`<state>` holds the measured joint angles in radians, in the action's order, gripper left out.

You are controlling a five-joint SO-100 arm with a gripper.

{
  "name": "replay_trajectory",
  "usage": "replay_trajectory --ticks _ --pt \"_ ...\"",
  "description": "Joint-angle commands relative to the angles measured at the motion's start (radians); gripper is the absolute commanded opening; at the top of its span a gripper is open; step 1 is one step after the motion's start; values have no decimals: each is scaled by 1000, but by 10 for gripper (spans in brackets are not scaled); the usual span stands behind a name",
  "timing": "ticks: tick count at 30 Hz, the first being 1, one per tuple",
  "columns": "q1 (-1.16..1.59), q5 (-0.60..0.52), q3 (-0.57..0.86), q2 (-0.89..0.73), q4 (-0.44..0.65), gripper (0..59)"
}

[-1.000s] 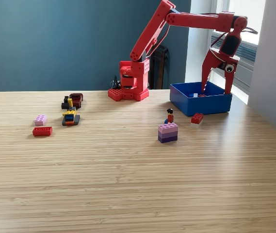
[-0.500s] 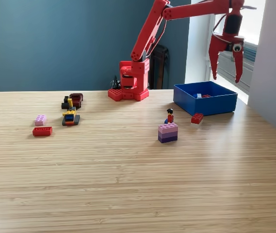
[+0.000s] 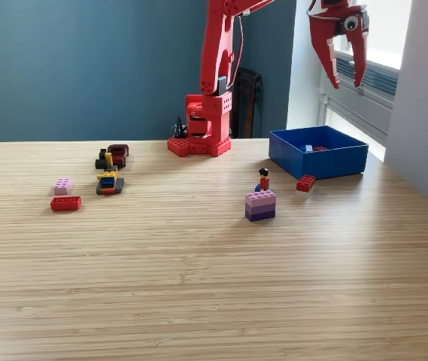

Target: Grasp a lego block and put it in the bin.

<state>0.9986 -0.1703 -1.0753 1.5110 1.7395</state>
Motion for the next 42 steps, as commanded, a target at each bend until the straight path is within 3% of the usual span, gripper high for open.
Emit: replay_trajectory --ticks 1,6,32,42 --pt "-249 37 -80 95 51 84" --pt "-423 87 -107 94 48 84" --pt "-445 112 -178 94 28 67" --pt "-678 100 -183 100 25 67"
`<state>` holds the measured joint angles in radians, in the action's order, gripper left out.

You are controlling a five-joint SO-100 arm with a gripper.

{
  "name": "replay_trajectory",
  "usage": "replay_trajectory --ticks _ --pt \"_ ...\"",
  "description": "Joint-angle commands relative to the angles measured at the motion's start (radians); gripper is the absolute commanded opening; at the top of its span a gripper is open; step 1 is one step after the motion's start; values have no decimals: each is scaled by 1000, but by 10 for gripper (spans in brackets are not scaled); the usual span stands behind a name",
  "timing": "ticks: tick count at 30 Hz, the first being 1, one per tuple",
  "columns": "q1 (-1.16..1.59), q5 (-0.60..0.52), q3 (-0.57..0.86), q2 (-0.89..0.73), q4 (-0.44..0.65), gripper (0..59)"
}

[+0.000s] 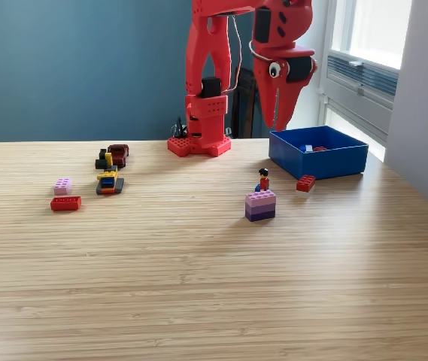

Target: Grasp a lego block and put it in the bin.

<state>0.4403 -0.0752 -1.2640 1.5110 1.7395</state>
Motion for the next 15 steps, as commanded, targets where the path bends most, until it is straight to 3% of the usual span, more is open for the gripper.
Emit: replay_trajectory --ticks 1,7,15 --pt "-152 5 2 101 23 67" --pt "-379 64 -9 104 15 67" --pt "-695 196 -176 112 -51 178"
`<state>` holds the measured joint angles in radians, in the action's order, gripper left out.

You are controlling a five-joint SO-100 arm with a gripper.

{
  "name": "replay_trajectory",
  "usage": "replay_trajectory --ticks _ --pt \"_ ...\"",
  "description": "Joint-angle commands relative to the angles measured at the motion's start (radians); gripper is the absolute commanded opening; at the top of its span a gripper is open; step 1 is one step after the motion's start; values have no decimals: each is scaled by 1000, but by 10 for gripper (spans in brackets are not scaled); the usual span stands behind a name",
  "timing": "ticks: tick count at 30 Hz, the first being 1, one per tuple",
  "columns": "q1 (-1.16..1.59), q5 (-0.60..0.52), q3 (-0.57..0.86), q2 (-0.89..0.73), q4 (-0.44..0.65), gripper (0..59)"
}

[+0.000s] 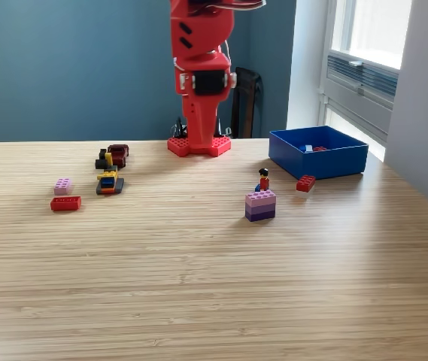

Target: Grasp a lego block and put it in the bin.

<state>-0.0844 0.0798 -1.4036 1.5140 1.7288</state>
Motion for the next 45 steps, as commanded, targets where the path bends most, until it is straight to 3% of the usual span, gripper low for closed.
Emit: replay_trajectory --ticks 1,4,9,20,28,35,45 --pt "-216 48 -34 112 -52 193" --pt "-318 43 -51 150 -106 235" --pt "-403 23 -107 219 -224 163" --pt "-497 -14 -161 290 -368 120" --pt "-584 12 -210 291 -456 118" --pt "-620 43 -324 281 -612 118" --pt "-623 -6 -311 273 -614 145"
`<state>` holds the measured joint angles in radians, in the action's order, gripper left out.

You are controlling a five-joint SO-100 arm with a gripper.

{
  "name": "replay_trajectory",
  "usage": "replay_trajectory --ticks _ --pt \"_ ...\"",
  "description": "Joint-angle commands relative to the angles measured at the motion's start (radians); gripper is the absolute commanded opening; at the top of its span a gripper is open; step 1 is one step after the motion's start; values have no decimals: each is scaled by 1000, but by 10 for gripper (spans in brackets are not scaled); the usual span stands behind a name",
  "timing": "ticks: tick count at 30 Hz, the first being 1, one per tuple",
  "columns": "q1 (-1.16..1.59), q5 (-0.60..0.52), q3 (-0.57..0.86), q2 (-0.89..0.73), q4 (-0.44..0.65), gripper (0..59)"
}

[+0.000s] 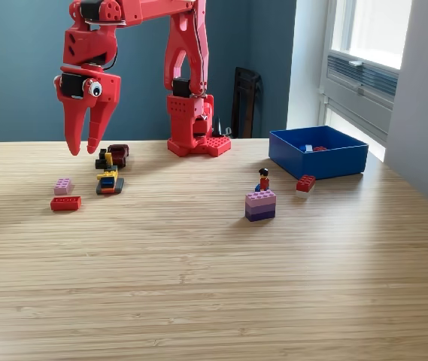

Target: Grasp a lego block and put it in the bin.

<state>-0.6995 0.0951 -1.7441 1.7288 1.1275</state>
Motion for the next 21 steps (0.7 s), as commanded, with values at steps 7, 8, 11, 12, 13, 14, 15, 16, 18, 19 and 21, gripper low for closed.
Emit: replay_trajectory --ticks 7,8,11,12,13,14,15,16,18,19,21 --pt "-11 -40 6 57 -12 154" --pt "-15 -43 6 57 -12 157" --pt "-25 -54 6 57 -12 165" --pt "-28 -58 5 55 -14 169" --pt "-34 -63 -2 55 -17 176" --pt "-38 -67 -8 55 -23 184" --pt "-41 -74 -14 55 -29 193" --pt "-46 -78 -18 54 -32 202" --pt "-52 -84 -29 54 -38 215" --pt "-55 -87 -34 54 -41 216" --pt "-63 -95 -41 52 -46 218"
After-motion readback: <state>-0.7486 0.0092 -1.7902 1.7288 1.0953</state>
